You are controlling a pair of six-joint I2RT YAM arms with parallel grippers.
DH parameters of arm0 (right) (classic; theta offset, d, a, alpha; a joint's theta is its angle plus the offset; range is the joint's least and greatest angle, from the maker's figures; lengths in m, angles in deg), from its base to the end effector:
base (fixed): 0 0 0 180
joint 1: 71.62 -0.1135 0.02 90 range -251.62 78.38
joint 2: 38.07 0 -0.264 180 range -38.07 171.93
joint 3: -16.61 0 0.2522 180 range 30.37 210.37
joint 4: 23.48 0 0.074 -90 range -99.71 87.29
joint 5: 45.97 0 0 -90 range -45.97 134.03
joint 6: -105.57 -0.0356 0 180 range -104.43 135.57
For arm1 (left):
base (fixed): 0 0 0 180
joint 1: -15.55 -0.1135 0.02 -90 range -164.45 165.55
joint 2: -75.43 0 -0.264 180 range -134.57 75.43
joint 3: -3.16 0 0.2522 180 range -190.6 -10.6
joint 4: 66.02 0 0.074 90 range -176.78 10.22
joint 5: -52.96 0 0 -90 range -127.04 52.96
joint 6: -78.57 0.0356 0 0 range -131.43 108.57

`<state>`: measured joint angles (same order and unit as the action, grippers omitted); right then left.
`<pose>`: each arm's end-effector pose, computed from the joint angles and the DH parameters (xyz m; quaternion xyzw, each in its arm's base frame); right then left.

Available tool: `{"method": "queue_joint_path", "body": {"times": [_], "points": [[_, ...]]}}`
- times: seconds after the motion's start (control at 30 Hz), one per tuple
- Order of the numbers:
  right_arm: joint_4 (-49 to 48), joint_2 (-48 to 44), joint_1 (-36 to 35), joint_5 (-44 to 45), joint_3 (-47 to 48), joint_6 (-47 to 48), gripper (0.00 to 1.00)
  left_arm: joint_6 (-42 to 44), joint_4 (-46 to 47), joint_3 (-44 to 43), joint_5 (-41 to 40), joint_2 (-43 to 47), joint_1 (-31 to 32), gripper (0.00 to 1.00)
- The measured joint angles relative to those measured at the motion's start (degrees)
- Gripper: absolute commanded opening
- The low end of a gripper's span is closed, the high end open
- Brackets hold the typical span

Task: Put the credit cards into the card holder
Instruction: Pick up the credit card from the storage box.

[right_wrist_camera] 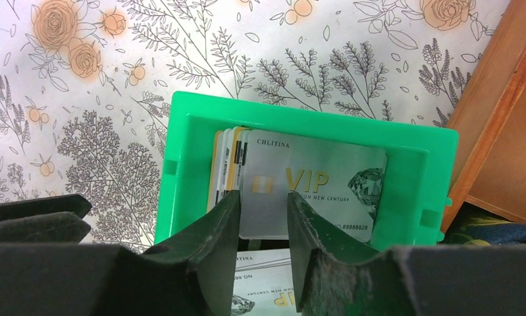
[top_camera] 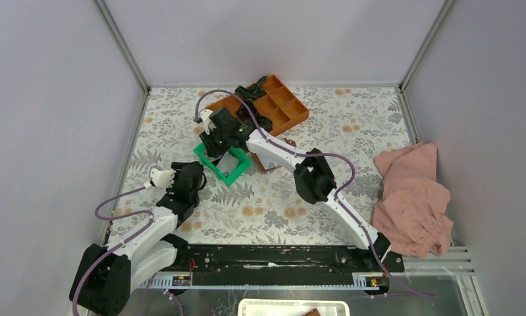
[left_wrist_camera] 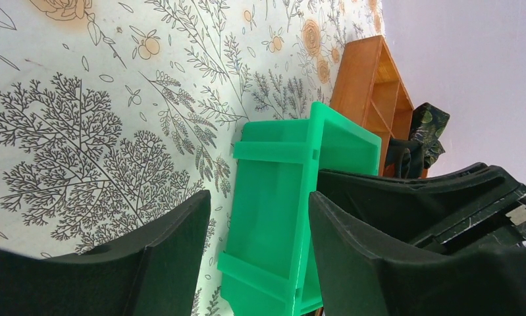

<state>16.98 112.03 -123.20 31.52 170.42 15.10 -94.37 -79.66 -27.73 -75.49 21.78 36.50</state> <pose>0.3592 0.4652 0.1963 -0.4274 0.7806 0.2830 0.3576 0.1742 -0.0430 0.1681 -0.5613 0.6460 -0.1541 0.4939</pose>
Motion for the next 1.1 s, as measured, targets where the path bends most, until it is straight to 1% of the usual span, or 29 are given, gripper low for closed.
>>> {"method": "queue_joint_path", "body": {"times": [0.2,0.77,0.97,1.1], "points": [[-0.44,-1.9,0.0,-0.39,-2.4,-0.13,0.35,0.0,-0.02,0.02,0.02,0.02,0.0,0.63],[0.04,-4.2,0.0,-0.46,-4.0,-0.33,0.33,0.0,-0.09,0.0,0.66,1.33,-0.02,0.62],[0.24,-5.29,0.09,-0.39,-4.28,-0.31,0.3,0.02,-0.09,0.0,1.07,1.27,-0.02,0.62],[0.22,-6.01,0.22,0.85,-5.07,-0.26,0.25,0.0,-0.09,0.0,1.11,1.27,-0.02,0.62]]}}
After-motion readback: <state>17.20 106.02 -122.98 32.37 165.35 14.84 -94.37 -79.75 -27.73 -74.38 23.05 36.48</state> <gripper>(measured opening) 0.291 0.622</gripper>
